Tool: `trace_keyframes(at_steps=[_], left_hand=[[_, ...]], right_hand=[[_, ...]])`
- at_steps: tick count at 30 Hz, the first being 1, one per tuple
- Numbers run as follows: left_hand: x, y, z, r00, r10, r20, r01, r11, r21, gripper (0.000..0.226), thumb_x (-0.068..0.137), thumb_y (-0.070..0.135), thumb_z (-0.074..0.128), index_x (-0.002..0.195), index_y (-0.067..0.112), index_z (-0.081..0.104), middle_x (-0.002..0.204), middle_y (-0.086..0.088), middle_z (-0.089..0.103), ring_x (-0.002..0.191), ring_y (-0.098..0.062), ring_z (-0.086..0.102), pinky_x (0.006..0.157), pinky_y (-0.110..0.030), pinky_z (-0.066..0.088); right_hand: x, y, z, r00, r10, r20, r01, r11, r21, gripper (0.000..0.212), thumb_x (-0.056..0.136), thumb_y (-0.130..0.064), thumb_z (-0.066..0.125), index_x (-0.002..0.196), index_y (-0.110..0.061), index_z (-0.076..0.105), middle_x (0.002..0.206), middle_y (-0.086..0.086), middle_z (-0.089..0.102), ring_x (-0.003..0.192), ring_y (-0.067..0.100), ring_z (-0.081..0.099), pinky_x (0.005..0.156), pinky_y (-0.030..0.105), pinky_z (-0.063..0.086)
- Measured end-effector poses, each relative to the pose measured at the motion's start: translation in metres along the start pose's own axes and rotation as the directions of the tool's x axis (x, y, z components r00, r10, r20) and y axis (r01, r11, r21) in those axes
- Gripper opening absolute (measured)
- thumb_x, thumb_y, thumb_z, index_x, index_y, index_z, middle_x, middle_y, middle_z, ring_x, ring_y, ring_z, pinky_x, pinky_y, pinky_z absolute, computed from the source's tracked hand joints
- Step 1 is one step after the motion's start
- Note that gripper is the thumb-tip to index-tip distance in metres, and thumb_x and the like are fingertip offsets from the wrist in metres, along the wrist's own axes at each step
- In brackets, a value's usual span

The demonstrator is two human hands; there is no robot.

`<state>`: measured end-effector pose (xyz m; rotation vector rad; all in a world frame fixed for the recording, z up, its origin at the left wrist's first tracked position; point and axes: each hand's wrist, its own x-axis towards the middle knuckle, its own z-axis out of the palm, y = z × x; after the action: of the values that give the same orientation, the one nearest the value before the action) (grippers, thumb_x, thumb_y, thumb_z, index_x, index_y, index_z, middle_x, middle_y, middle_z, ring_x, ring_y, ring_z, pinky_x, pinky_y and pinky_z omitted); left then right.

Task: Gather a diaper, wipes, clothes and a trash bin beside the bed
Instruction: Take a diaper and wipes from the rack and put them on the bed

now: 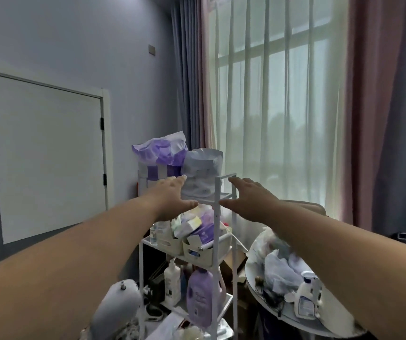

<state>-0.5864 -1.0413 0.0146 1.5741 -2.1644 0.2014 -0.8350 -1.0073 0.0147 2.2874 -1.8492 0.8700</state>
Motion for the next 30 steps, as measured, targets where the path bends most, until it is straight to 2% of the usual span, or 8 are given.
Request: trace_keyframes(at_steps=[6,11,18,30], left_hand=[[0.062,0.008,0.03,0.999,-0.044,0.013,0.044,0.999,0.012,0.1,0.079,0.076,0.053,0.158,0.029,0.012,0.165,0.0,0.02,0.15,-0.026,0.018,0.118,-0.049,0.023],[0.107,-0.004,0.045,0.999,-0.046,0.004,0.046,0.998,0.04,0.1,0.079,0.076,0.052,0.158,0.029,0.012,0.165,0.0,0.019,0.15,-0.026,0.018,0.116,-0.049,0.023],[0.166,-0.04,0.058,1.0,-0.018,-0.02,0.019,0.996,0.086,0.104,0.075,0.08,0.047,0.158,0.029,0.01,0.165,-0.001,0.018,0.151,-0.026,0.016,0.118,-0.049,0.022],[0.246,-0.091,0.085,0.999,-0.039,0.002,0.038,0.987,0.159,0.098,0.081,0.075,0.052,0.157,0.03,0.009,0.166,-0.002,0.014,0.151,-0.027,0.013,0.119,-0.053,0.023]], right_hand=[[0.063,0.053,0.014,1.0,-0.019,0.012,0.019,1.0,0.002,0.082,0.084,-0.066,0.059,0.153,-0.034,0.029,0.159,0.001,0.038,0.141,0.028,0.04,0.109,0.046,0.038],[0.107,0.074,0.034,1.0,-0.018,0.014,0.018,1.0,0.015,0.085,0.081,-0.069,0.057,0.153,-0.033,0.029,0.158,0.002,0.037,0.14,0.029,0.041,0.108,0.047,0.039],[0.173,0.076,0.065,0.999,-0.033,-0.002,0.033,0.999,-0.002,0.088,0.081,-0.071,0.056,0.154,-0.031,0.028,0.159,0.001,0.037,0.142,0.027,0.038,0.11,0.048,0.037],[0.282,0.077,0.103,0.997,-0.076,-0.029,0.077,0.997,0.02,0.075,0.087,-0.06,0.053,0.153,-0.03,0.032,0.153,0.004,0.043,0.138,0.029,0.041,0.109,0.05,0.038]])
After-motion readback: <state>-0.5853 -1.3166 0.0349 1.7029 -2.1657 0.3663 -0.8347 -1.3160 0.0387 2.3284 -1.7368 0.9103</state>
